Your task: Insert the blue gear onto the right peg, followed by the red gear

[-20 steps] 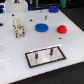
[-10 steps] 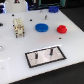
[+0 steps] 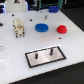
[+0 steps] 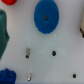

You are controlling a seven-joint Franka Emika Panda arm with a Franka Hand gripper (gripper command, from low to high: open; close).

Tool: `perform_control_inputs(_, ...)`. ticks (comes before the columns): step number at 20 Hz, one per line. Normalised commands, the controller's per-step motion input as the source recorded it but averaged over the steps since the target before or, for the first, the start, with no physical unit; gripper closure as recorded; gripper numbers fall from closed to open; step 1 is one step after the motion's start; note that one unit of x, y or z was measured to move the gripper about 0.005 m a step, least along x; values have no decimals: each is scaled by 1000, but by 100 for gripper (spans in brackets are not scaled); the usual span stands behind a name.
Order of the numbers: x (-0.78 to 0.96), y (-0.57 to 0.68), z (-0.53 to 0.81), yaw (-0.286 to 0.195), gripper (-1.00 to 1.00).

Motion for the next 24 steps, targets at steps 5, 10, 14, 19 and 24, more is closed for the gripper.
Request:
perform_control_inputs(5,-350,194,-523,0,-100)
perform_control_inputs(10,-281,86,-529,0,-100)
perform_control_inputs(14,-236,59,-504,0,-100)
perform_control_inputs(19,-158,49,-469,0,-100)
perform_control_inputs(24,-81,18,-354,0,100)
